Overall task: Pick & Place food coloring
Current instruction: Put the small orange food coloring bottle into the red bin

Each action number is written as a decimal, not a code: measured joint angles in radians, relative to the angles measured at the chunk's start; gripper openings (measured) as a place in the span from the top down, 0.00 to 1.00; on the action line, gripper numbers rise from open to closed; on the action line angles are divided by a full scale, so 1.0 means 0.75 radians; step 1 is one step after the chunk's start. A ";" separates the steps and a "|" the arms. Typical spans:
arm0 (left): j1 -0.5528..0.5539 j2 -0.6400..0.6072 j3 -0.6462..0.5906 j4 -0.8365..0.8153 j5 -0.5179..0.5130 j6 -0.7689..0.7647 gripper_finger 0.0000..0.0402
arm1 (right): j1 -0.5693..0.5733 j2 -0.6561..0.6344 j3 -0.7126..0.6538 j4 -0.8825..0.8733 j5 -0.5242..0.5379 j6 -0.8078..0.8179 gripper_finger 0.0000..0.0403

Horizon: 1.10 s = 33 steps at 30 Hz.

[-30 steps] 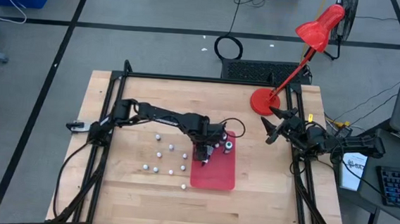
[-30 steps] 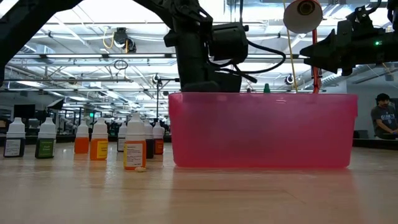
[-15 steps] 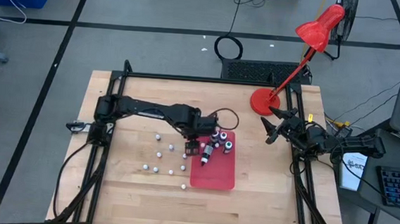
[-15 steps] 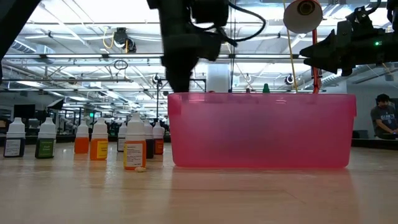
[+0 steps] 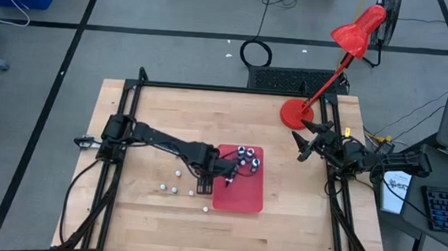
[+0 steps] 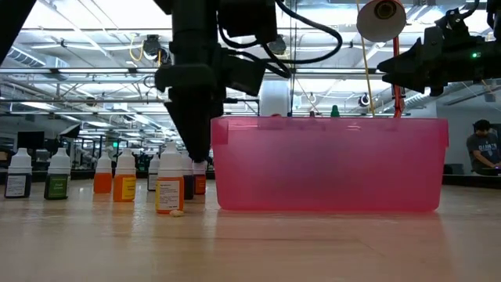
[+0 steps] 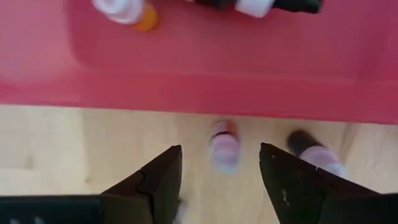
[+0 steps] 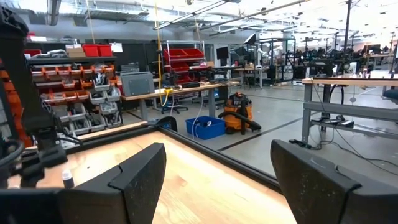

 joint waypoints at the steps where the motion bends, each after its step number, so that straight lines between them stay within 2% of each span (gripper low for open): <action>1: -0.004 0.000 -0.013 0.028 0.012 -0.001 0.47 | 0.000 0.000 0.000 0.000 -0.001 0.006 0.31; 10: -0.005 0.000 -0.095 0.162 0.103 -0.006 0.47 | 0.000 0.000 0.000 0.000 -0.001 0.019 0.31; 19: 0.011 -0.001 -0.166 0.227 0.102 -0.002 0.47 | 0.000 0.000 0.000 0.000 -0.001 0.060 0.31; 27: 0.012 -0.001 -0.169 0.228 0.045 0.037 0.47 | 0.000 0.000 0.000 0.000 -0.001 0.060 0.31; 30: 0.012 -0.001 -0.169 0.228 0.034 0.047 0.51 | 0.000 0.000 0.000 -0.001 -0.001 0.061 0.31; 33: 0.012 -0.001 -0.169 0.228 0.032 0.065 0.62 | 0.000 0.000 0.000 -0.001 -0.001 0.061 0.31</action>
